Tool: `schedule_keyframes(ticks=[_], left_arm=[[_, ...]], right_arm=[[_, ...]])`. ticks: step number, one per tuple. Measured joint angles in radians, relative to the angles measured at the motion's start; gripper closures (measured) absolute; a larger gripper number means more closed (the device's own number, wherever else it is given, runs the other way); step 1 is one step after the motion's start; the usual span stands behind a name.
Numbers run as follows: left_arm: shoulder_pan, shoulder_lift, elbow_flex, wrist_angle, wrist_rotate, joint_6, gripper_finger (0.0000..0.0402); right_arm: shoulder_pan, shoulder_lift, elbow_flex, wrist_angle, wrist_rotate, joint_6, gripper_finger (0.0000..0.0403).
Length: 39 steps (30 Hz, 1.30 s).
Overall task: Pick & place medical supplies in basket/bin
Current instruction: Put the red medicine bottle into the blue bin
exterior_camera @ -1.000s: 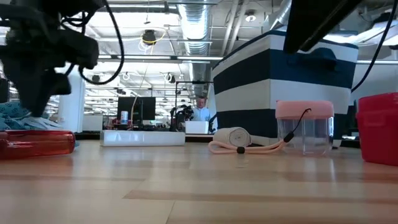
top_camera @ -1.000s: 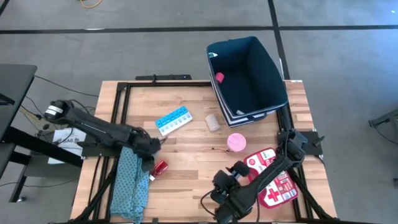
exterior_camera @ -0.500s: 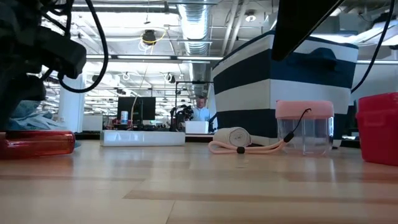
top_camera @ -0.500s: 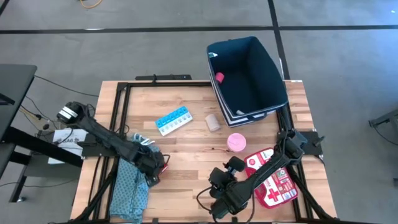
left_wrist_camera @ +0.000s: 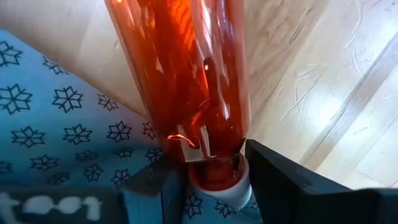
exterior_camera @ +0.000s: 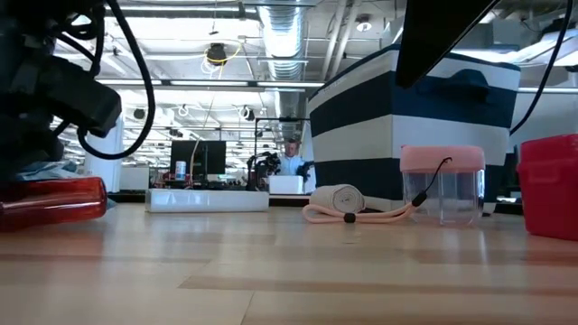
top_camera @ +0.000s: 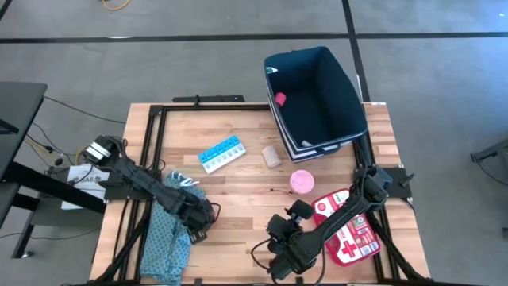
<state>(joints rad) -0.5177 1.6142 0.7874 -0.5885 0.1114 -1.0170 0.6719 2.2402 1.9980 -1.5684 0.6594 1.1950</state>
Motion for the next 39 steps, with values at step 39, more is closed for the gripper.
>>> schedule_keyframes(ticks=[39], left_arm=[[0.058,0.01,0.069,-0.229,-0.254,0.409,0.0183]], right_arm=[[0.016,0.0,0.0,0.079,-0.004,0.009,0.0172]])
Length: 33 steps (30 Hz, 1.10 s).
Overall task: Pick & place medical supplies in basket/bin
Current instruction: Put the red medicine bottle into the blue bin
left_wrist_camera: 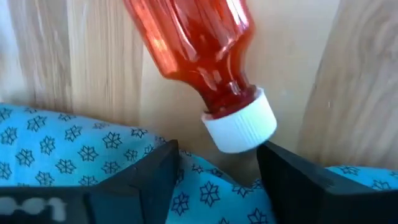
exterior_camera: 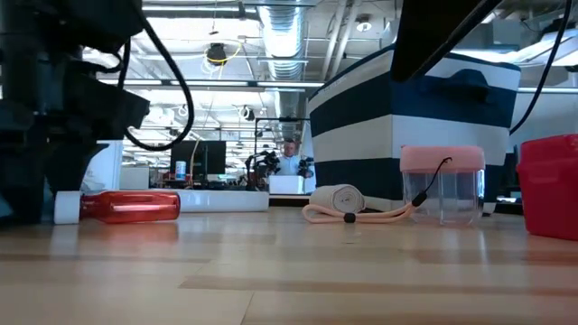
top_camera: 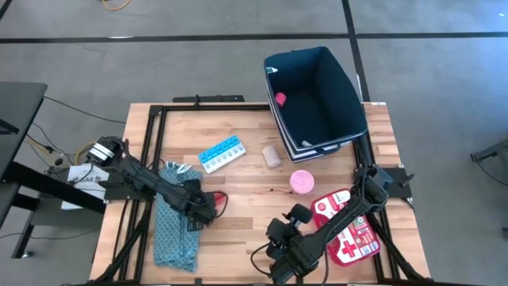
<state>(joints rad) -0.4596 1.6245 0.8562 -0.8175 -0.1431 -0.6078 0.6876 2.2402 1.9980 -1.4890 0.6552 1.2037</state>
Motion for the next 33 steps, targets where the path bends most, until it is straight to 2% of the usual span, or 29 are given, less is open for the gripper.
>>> schedule_keyframes(ticks=[4,8,15,20,27,33], left_arm=[[0.03,0.0,0.0,-0.008,0.005,0.023,0.0165],[0.055,0.0,0.004,-0.023,0.056,-0.002,0.0159],[0.067,-0.001,0.105,-0.066,0.083,0.003,0.0159],[0.067,-0.002,0.145,-0.045,0.048,-0.004,0.0159],[0.076,-0.002,0.121,-0.023,-0.048,-0.161,0.0159],[0.075,-0.002,0.12,-0.042,-0.062,-0.206,0.0159]], right_arm=[[-0.001,0.0,0.0,0.019,-0.002,0.0,0.0172],[-0.001,0.0,0.0,0.031,-0.002,0.0,0.0172],[-0.001,0.0,0.0,0.063,-0.003,0.0,0.0172],[0.005,0.0,0.0,0.085,-0.003,0.0,0.0172],[0.013,0.0,0.0,0.11,-0.002,0.0,0.0172],[0.011,0.0,0.0,0.114,-0.002,-0.001,0.0172]])
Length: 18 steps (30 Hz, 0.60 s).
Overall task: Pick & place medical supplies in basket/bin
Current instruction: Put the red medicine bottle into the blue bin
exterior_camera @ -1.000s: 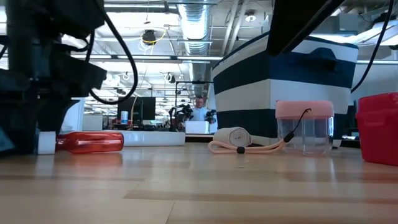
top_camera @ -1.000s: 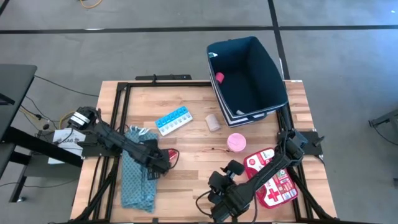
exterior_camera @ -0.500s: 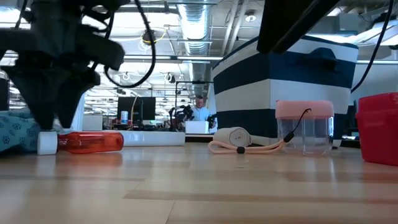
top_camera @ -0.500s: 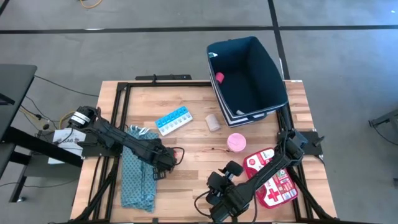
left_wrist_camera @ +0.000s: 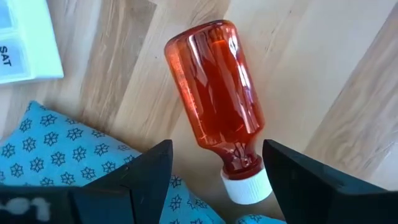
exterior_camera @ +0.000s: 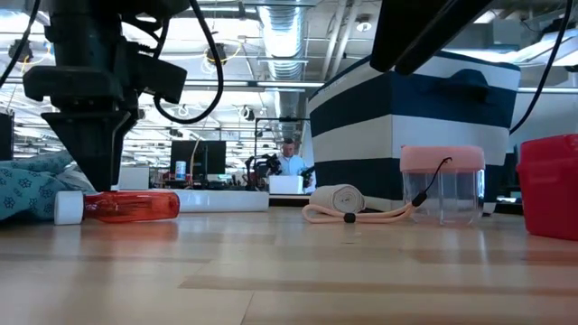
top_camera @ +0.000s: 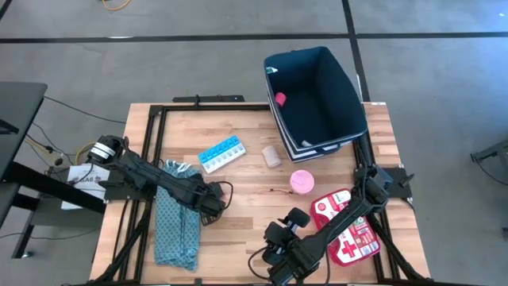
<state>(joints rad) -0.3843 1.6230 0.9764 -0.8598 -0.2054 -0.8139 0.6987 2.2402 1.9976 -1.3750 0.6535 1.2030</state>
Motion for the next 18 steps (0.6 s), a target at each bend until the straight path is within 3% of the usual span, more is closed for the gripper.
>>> schedule_keyframes(ticks=[18], left_arm=[[-0.007,0.0,0.0,0.005,0.016,0.0,0.0159]], right_arm=[[0.001,0.0,0.0,0.001,0.002,0.0,0.0172]])
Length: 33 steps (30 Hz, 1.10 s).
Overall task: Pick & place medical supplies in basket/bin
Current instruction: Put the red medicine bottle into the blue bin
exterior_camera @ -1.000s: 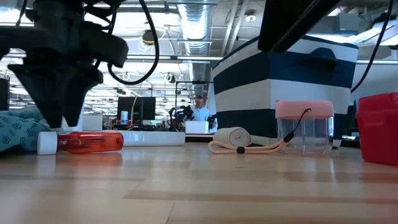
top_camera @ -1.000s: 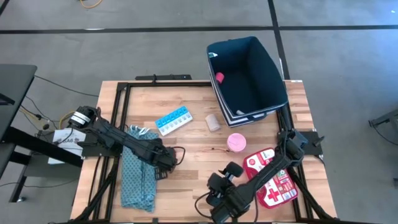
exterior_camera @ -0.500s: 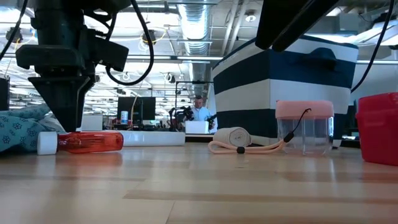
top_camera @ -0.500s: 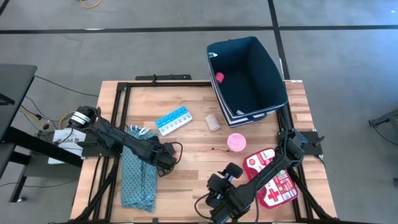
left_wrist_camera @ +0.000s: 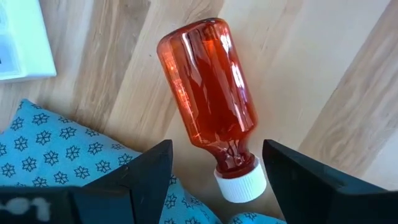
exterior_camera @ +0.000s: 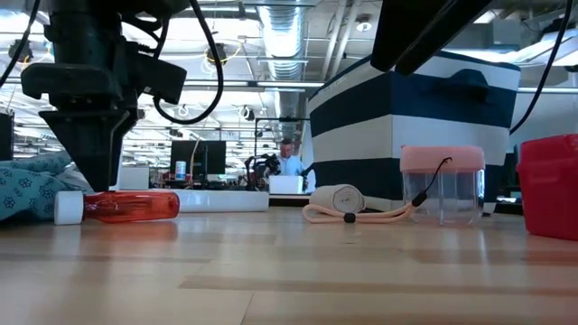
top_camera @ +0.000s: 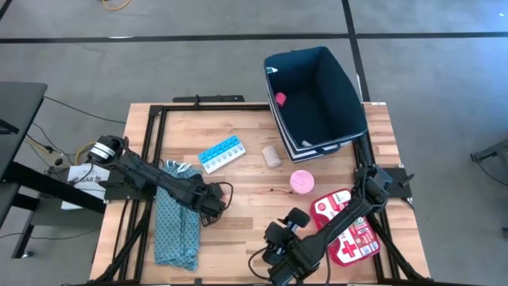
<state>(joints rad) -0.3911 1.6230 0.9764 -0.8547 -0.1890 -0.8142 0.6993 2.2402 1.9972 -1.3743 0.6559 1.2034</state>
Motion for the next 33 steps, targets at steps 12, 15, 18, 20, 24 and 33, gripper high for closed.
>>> schedule_keyframes(ticks=[12,15,18,20,24,33], left_arm=[[-0.012,0.0,-0.03,0.037,-0.007,-0.046,0.0159],[-0.019,0.0,-0.082,0.088,0.002,-0.06,0.0159],[-0.023,0.001,-0.113,0.111,0.006,-0.082,0.0159],[-0.024,0.0,-0.127,0.122,0.005,-0.087,0.0159],[-0.024,-0.004,-0.157,0.148,0.0,-0.058,0.0161],[-0.024,0.0,-0.147,0.252,-0.004,0.14,0.0273]], right_arm=[[0.001,0.0,0.0,0.005,0.0,0.0,0.0172],[0.001,0.0,0.0,0.004,0.0,0.0,0.0172],[0.001,0.0,0.0,0.006,0.0,0.0,0.0172],[0.001,0.0,0.0,0.007,0.0,0.0,0.0172],[0.001,0.0,0.0,0.007,0.0,-0.001,0.0172],[0.001,0.0,0.0,0.007,-0.003,-0.008,0.0172]])
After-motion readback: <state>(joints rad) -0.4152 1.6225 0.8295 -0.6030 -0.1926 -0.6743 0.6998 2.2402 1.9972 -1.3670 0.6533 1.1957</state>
